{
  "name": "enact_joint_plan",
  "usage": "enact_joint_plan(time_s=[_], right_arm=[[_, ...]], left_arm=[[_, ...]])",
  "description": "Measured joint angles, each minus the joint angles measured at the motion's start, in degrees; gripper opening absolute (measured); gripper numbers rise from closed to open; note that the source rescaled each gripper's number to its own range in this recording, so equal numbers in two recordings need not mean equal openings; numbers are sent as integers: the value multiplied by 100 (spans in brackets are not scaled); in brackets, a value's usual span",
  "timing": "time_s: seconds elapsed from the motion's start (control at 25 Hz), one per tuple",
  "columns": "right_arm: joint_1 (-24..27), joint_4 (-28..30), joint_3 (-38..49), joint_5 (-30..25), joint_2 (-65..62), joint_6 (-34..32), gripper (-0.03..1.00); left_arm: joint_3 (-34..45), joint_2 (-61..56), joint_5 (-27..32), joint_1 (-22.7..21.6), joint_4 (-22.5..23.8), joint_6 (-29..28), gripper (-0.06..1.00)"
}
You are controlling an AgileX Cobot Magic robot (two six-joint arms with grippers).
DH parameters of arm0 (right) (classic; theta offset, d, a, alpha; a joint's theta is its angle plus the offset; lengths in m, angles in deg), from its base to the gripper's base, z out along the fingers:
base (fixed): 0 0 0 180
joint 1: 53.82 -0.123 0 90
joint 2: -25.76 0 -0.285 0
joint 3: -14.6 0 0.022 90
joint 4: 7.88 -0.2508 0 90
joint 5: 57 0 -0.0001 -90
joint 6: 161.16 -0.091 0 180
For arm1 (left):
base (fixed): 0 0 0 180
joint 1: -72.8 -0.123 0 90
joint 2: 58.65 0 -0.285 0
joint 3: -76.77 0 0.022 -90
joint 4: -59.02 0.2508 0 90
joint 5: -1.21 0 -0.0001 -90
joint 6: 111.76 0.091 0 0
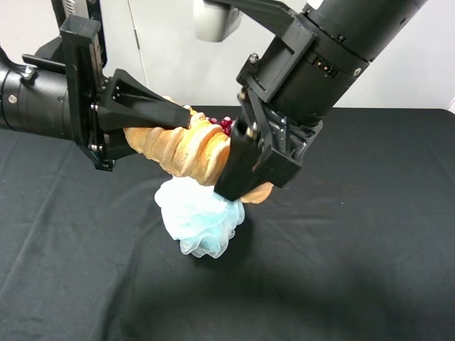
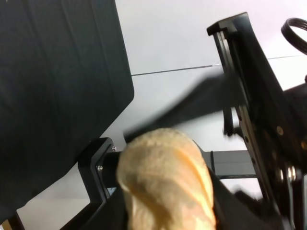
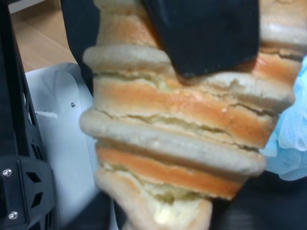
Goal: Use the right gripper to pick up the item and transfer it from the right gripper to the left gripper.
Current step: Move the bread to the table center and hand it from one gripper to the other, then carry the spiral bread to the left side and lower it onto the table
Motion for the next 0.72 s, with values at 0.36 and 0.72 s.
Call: enact_joint_plan(time_s=[0.36, 0.72], right_arm=[[0, 147, 0, -115, 0, -192, 100], [0, 879, 0, -526, -206, -1169, 100]], left_arm=[[0, 0, 0, 0, 7, 7, 6], [0, 0, 0, 0, 7, 37, 5]])
